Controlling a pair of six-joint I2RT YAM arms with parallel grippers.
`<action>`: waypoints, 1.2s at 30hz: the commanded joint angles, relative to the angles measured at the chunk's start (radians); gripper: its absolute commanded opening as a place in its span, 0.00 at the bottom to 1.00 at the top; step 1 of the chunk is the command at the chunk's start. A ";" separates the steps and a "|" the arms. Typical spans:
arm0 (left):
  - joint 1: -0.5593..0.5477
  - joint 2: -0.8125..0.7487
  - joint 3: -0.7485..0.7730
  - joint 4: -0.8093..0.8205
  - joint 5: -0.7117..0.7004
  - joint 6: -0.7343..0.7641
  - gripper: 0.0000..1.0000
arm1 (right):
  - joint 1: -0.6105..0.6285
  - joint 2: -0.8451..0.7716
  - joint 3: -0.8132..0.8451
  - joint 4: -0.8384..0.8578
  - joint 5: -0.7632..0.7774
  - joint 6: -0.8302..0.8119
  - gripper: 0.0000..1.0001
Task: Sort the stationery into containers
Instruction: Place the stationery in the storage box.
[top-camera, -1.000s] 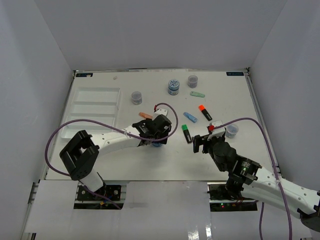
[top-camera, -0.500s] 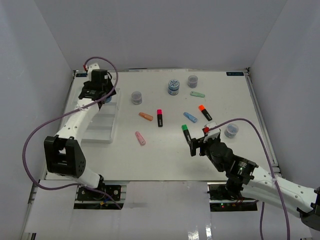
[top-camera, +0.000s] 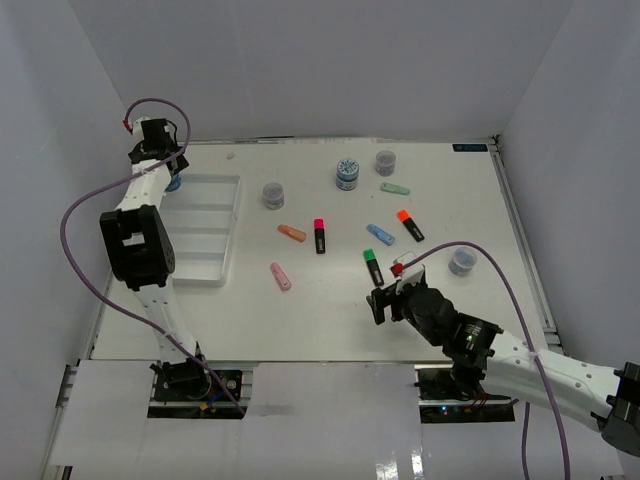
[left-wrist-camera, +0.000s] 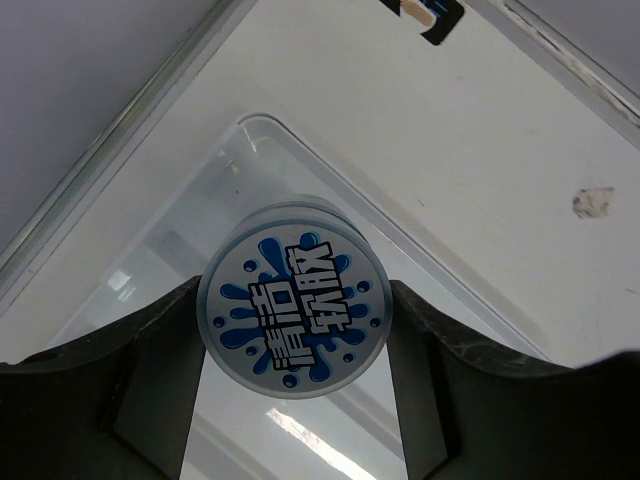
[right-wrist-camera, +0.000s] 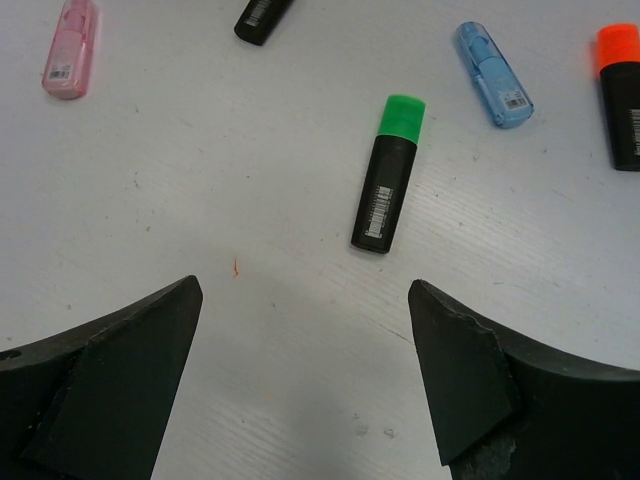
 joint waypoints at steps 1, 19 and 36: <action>0.039 0.011 0.102 0.040 0.036 -0.005 0.52 | -0.004 0.016 -0.009 0.086 -0.032 0.000 0.90; 0.076 0.188 0.160 -0.007 0.139 -0.037 0.87 | -0.005 0.134 0.035 0.123 -0.061 -0.001 0.90; -0.083 -0.381 -0.148 -0.067 0.399 0.015 0.98 | -0.370 0.542 0.595 0.091 -0.280 -0.171 0.90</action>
